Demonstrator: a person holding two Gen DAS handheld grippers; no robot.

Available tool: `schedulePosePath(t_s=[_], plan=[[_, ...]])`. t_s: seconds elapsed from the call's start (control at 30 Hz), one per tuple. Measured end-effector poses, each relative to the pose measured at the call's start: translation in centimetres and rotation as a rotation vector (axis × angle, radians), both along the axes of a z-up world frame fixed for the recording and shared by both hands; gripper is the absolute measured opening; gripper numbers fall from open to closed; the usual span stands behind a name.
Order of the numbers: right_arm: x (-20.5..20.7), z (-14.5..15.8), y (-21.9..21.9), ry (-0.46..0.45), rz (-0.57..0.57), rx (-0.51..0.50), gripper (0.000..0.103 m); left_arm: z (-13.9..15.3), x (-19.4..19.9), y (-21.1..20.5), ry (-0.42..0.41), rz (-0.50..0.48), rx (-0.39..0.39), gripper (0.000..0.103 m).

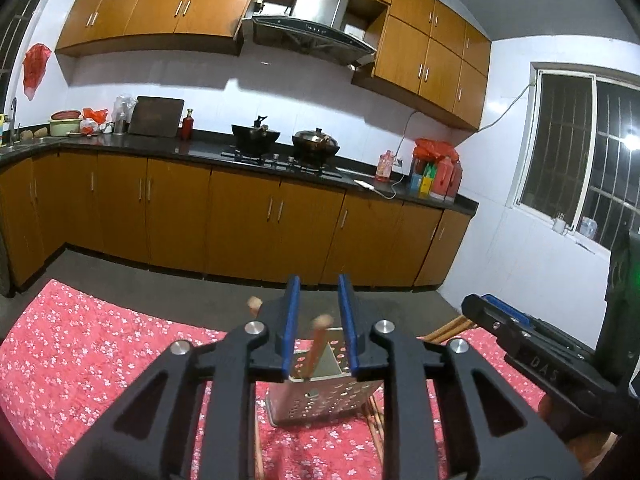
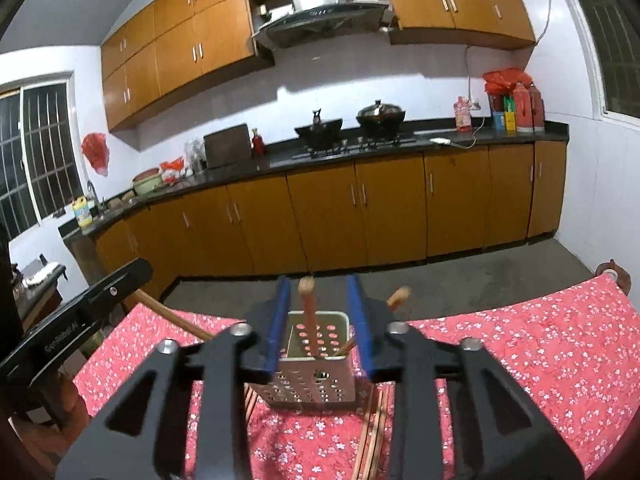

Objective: Organize utensils
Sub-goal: 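Open the left tool over the holder while the right tool releases its chopstick into it, then lower to the rows and close the right tool on a chopstick while the left tool grasps another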

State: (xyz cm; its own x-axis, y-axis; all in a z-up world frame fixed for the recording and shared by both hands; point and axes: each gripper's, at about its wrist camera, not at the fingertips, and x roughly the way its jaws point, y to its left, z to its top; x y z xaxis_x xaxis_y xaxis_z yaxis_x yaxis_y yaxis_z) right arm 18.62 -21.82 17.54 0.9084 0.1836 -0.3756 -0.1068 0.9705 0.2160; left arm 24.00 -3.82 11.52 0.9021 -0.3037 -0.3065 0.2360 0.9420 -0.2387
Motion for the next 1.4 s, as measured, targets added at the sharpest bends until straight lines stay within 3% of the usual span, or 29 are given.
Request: schedulePosePath(t_s=[0.17, 0.23, 0.37, 0.53, 0.6, 0.77, 0.93, 1.4], plan=[[-2.8, 1.3, -1.4, -0.058, -0.03, 0.014, 0.033, 1.2, -2.5, 1.6, -0.042, 0.0, -0.037, 0.022], [-4.2, 1.1, -2.4, -0.067, -0.058, 0.015, 0.033, 1.4, -4.2, 2.9, -0.058, 0.011, -0.047, 0.028], [-5.6, -1.9, -4.2, 0.016, -0.118, -0.009, 0.033, 0.1, -6.2, 4.8, -0.029, 0.063, -0.017, 0.032], [-4.7, -9.4, -5.3, 0.269, -0.125, 0.005, 0.032, -6.0, -5.8, 6.8, 0.172, 0.121, 0.074, 0.032], [-4.4, -12.8, -4.7, 0.37, -0.095, 0.012, 0.021, -8.7, -5.3, 7.4, 0.269, 0.118, 0.086, 0.032], [-4.2, -17.5, -2.6, 0.493, -0.022, 0.036, 0.016, -14.2, -5.4, 6.9, 0.419, 0.089, 0.118, 0.032], [-4.1, -19.2, -0.9, 0.523, 0.011, 0.015, 0.016, -17.2, -5.8, 6.2, 0.484, 0.051, 0.132, 0.032], [-3.6, -20.1, -1.0, 0.537, -0.012, -0.05, 0.013, -18.2, -5.9, 4.2, 0.53, 0.001, 0.146, 0.032]])
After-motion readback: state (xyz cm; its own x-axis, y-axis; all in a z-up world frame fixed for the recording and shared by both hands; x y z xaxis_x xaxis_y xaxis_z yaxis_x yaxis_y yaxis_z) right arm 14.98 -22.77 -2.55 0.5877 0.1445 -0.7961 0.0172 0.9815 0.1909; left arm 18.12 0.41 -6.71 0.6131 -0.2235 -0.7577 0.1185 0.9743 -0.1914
